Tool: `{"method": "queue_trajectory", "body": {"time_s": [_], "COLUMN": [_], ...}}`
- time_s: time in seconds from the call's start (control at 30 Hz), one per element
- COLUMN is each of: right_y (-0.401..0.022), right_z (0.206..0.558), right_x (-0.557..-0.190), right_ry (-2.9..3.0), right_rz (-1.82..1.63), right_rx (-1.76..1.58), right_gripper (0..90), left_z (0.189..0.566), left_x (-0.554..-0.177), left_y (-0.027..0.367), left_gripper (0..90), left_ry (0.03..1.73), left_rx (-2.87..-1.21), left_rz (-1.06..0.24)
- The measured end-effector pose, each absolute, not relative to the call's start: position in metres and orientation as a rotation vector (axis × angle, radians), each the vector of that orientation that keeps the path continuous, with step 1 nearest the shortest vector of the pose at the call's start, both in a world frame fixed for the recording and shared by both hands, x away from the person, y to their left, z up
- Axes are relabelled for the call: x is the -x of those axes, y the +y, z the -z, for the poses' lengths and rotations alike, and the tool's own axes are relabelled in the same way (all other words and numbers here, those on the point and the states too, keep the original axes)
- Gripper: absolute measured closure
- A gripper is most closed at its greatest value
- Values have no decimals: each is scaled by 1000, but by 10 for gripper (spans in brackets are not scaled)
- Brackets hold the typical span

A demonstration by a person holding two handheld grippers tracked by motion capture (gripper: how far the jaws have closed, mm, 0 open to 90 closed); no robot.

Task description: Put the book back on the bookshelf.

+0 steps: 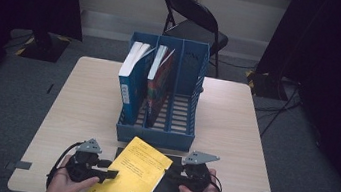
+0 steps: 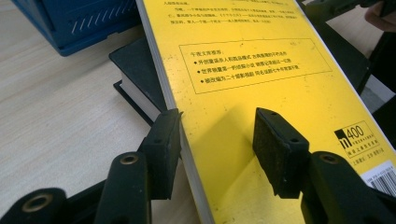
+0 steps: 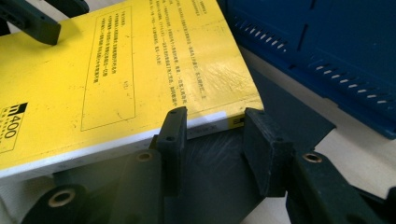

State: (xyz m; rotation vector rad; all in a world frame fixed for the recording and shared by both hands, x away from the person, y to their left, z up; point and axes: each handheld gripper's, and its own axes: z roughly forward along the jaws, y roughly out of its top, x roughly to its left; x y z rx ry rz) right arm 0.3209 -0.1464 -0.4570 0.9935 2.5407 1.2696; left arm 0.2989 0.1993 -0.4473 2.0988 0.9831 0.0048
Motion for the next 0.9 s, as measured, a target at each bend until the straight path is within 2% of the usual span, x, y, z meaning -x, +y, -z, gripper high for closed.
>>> {"method": "queue_trajectory", "body": {"time_s": [0.07, 0.1, 0.2, 0.27, 0.33, 0.43, 0.7, 0.9], "right_y": [-147, -147, -146, -146, -145, -145, -144, -142], "right_z": [458, 459, 459, 459, 459, 459, 458, 457], "right_x": [-320, -318, -317, -315, -313, -313, -316, -324], "right_ry": [2536, 2526, 2528, 2530, 2526, 2529, 2540, 2530], "right_rz": [-1274, -1264, -1262, -1267, -1264, -1268, -1258, -1234], "right_rx": [-1005, -1004, -1001, -999, -994, -994, -1014, -1038], "right_gripper": [605, 606, 604, 594, 596, 590, 586, 598], "left_z": [448, 448, 448, 447, 448, 450, 449, 448], "left_x": [-302, -304, -311, -317, -322, -323, -319, -310], "left_y": [198, 198, 197, 196, 196, 192, 188, 191], "left_gripper": [489, 447, 447, 490, 482, 539, 524, 550], "left_ry": [987, 991, 1004, 997, 1008, 929, 985, 979], "left_rx": [-2093, -2095, -2088, -2089, -2077, -2074, -2068, -2083], "left_rz": [-12, -23, -75, -88, -99, -41, -48, -33]}}
